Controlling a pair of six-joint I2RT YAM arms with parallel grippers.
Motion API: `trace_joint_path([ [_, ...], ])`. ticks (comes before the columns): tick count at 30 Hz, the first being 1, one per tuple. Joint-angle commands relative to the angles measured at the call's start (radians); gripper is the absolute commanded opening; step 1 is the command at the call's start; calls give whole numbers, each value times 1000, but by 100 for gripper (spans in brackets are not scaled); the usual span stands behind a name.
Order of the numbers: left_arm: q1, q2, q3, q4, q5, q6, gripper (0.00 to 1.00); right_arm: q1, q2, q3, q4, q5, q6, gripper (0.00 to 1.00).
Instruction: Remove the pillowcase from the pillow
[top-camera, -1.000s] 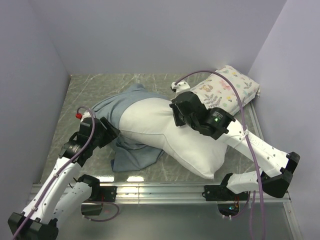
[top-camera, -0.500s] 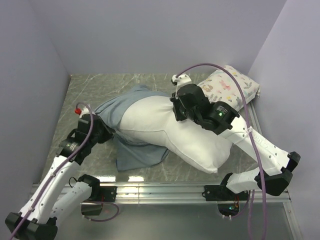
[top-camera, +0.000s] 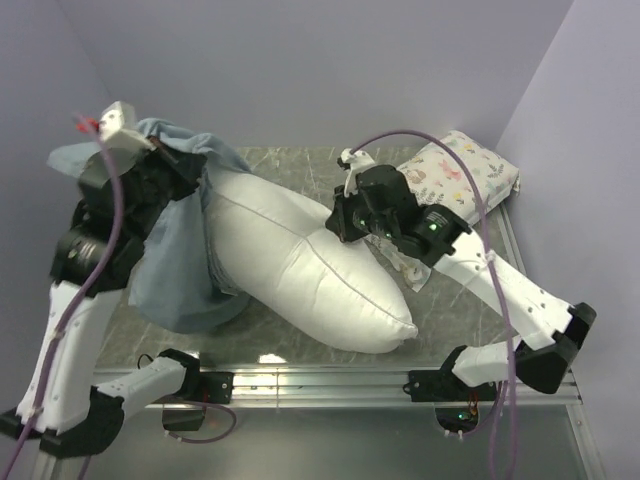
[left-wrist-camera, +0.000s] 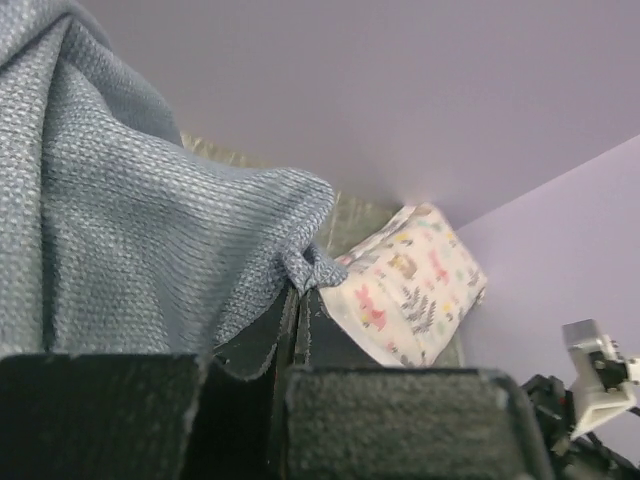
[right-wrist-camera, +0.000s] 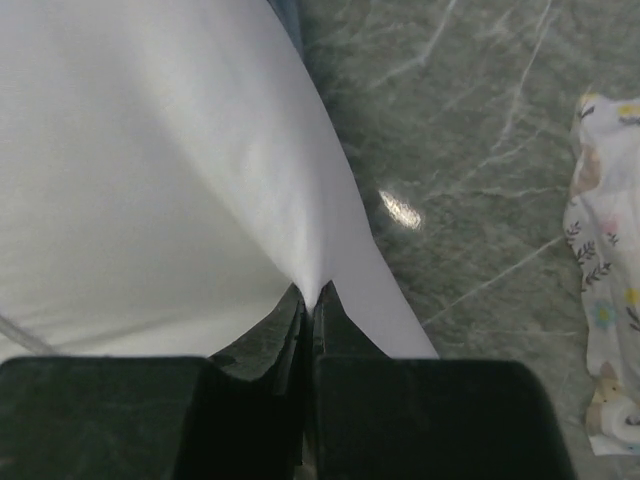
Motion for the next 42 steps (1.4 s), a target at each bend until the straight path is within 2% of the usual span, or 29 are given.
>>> trace_joint_path([
  [1, -9, 163, -77, 106, 58, 19, 0, -73, 48, -125, 180, -86, 35, 0],
  [4, -23, 255, -181, 163, 54, 5, 0, -119, 136, -169, 220, -100, 36, 2],
  [6, -29, 301, -252, 225, 60, -13, 0, -144, 179, -137, 212, -89, 25, 11],
  [7, -30, 343, -272, 246, 63, -30, 0, -147, 209, -115, 198, -54, 19, 24],
  [10, -38, 413, -329, 311, 55, -62, 0, -147, 210, 1, 137, 88, -10, 54],
  [13, -38, 475, -341, 349, 52, -80, 0, -147, 161, 150, 70, 160, -41, 70],
  [14, -38, 490, -336, 355, 52, -82, 0, -145, 147, 184, 45, 214, -53, 73],
  [16, -38, 525, -329, 364, 58, -87, 0, -129, 103, 255, 31, 246, -70, 77],
  [19, -38, 579, -297, 372, 80, -82, 0, -46, 47, 241, 42, 309, -125, 81],
  [27, -38, 686, -142, 312, 100, -79, 0, 224, 52, -74, 177, 408, -156, 85],
  [32, -38, 726, -74, 288, 112, -68, 0, 279, 186, -168, 284, 469, -188, 91],
  [39, -38, 753, -45, 276, 135, -56, 0, 301, 347, -165, 321, 512, -190, 95],
  [42, -38, 753, -42, 285, 141, -48, 0, 306, 354, -179, 338, 550, -184, 95],
])
